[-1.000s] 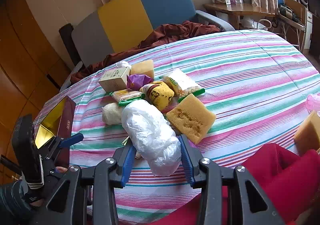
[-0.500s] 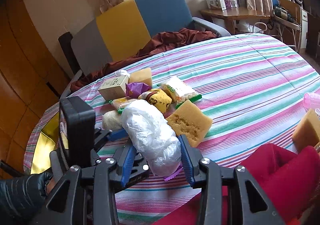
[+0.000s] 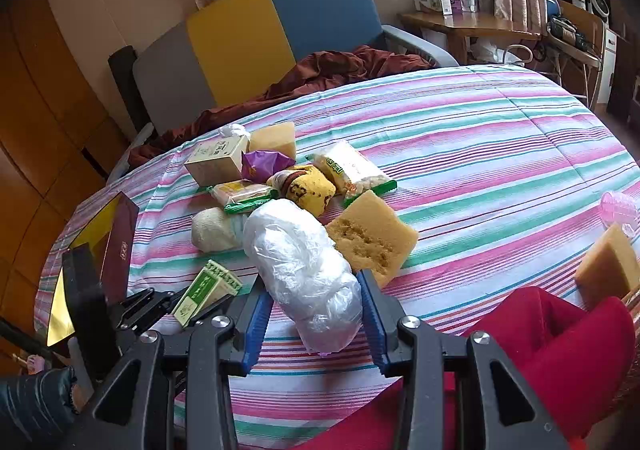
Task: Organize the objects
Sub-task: 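Carry the green box with the left tool into the gold tray and release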
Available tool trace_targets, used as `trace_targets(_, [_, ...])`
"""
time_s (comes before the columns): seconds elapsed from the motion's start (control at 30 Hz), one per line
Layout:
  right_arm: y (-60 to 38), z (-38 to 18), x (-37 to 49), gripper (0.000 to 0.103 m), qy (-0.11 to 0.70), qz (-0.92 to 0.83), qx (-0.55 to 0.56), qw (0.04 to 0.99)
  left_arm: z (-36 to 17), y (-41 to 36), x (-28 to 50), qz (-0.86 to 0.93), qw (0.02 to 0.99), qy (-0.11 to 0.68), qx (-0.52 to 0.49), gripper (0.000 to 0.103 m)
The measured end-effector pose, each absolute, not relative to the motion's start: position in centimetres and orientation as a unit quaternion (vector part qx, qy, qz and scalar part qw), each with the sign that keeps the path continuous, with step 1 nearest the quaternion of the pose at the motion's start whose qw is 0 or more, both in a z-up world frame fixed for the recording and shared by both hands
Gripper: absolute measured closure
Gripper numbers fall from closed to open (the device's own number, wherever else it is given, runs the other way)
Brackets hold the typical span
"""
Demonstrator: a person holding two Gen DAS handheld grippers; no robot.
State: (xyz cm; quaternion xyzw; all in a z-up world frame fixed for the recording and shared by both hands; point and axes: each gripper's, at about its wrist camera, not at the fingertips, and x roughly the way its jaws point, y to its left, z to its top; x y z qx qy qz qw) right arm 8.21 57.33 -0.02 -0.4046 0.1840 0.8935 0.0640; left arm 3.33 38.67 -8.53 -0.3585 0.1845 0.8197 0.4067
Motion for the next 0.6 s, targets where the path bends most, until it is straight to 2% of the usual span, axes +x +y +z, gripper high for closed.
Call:
trace_targets(0.27, [57.1,0.1,8.2,0.061,0.168,0.89,-0.414,0.092,-8.8,36.8,4.5,0.832,0.397,0.195,-0.334,0.072])
trace_targets(0.6, [56.9,0.1,8.1,0.061,0.15,0.886,-0.423,0.116,-5.7,31.8,2.8,0.841,0.37,0.142,-0.367,0.073])
